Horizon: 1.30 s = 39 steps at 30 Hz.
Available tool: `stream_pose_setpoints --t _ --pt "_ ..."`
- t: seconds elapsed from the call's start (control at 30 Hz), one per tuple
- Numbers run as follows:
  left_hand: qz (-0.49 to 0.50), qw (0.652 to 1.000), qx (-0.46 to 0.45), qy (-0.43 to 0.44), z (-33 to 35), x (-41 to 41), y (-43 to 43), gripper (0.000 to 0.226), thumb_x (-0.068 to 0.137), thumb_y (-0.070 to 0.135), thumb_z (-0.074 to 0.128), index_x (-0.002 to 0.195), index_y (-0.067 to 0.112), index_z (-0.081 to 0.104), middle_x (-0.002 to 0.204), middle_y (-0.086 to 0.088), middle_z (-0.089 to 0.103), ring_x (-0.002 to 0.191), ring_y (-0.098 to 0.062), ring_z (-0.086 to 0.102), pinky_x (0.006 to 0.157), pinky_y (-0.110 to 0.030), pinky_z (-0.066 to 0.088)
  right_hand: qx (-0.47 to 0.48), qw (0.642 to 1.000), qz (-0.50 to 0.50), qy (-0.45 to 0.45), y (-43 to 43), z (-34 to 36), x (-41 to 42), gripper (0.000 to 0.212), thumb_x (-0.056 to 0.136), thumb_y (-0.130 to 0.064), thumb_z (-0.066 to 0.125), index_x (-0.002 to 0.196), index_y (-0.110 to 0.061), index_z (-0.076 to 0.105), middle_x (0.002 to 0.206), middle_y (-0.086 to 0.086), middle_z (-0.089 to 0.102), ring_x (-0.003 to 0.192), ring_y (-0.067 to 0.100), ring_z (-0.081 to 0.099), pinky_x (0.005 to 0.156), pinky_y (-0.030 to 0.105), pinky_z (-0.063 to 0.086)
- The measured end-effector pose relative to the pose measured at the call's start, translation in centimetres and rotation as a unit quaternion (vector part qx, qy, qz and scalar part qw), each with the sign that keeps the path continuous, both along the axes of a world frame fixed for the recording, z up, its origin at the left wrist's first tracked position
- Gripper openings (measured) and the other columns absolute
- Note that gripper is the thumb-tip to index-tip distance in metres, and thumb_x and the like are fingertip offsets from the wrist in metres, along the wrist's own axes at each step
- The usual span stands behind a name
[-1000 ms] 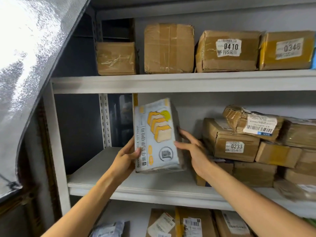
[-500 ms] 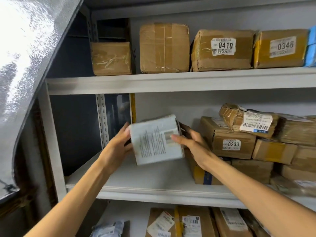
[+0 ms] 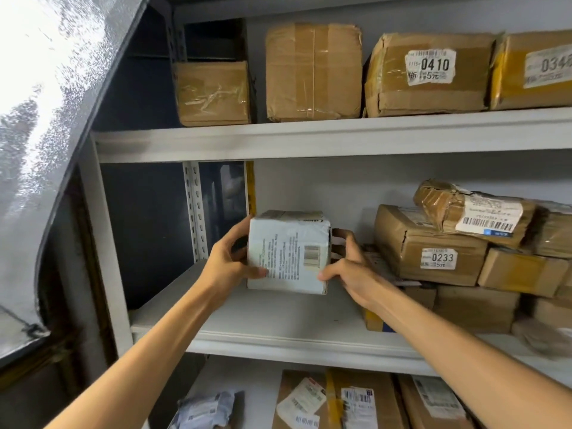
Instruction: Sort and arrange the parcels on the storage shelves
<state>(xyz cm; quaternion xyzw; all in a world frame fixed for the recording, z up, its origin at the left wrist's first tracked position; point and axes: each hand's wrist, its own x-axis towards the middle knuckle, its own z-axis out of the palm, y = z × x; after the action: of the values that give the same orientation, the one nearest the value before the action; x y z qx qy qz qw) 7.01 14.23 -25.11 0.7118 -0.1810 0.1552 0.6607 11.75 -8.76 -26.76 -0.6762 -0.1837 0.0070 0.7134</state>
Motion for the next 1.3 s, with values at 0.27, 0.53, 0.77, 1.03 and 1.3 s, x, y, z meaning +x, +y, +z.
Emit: stream_pose_setpoints --t 0.27,0.53,0.77,1.03,1.3 --pt "0.11 0.992 0.044 -0.033 -3.5 1.2 2.1 0.074 0.066 -0.02 0.073 0.118 0.027 0.049 0.118 0.003 0.059 0.106 -0.017 0.062 0.064 -0.03 0.059 0.068 0.998 0.005 -0.01 4.1 -1.9 2.4 0.041 0.086 -0.04 0.064 0.126 -0.035 0.059 0.105 0.001 0.074 0.098 0.029 0.068 0.073 0.039 0.053" --pt "0.127 0.992 0.0 0.016 -5.5 5.0 6.2 0.036 0.077 -0.001 0.075 0.107 0.01 0.058 0.107 -0.002 0.073 0.1 -0.019 0.069 0.079 -0.035 0.059 0.096 0.995 -0.008 0.035 7.8 -4.0 6.4 0.024 0.092 -0.019 0.06 0.106 -0.036 0.067 0.092 0.002 0.076 0.083 0.021 0.07 0.077 0.042 0.056" --pt "0.13 0.99 -0.039 0.032 -7.7 6.7 8.3 0.037 0.078 -0.011 0.067 0.11 0.004 0.057 0.107 -0.007 0.073 0.101 -0.024 0.07 0.079 -0.041 0.06 0.07 0.996 0.005 0.06 9.7 -6.8 8.4 0.033 0.089 -0.02 0.064 0.115 -0.041 0.063 0.105 0.0 0.074 0.105 0.027 0.066 0.091 0.05 0.053" --pt "0.16 0.986 -0.023 0.037 -8.2 7.0 8.0 0.033 0.084 -0.008 0.063 0.109 0.013 0.056 0.11 -0.002 0.072 0.103 -0.018 0.069 0.08 -0.04 0.06 0.066 0.996 -0.003 0.061 10.2 -6.9 8.6 0.03 0.092 -0.02 0.062 0.114 -0.041 0.062 0.101 -0.005 0.075 0.103 0.021 0.066 0.09 0.046 0.053" --pt "0.176 0.983 0.023 0.051 -7.0 6.0 7.6 0.029 0.083 -0.008 0.064 0.106 0.007 0.054 0.104 0.004 0.071 0.1 -0.015 0.069 0.068 -0.026 0.059 0.013 0.998 -0.021 0.063 10.0 -5.1 6.7 0.029 0.096 -0.02 0.056 0.119 -0.037 0.062 0.095 -0.007 0.073 0.089 0.014 0.068 0.075 0.038 0.056"
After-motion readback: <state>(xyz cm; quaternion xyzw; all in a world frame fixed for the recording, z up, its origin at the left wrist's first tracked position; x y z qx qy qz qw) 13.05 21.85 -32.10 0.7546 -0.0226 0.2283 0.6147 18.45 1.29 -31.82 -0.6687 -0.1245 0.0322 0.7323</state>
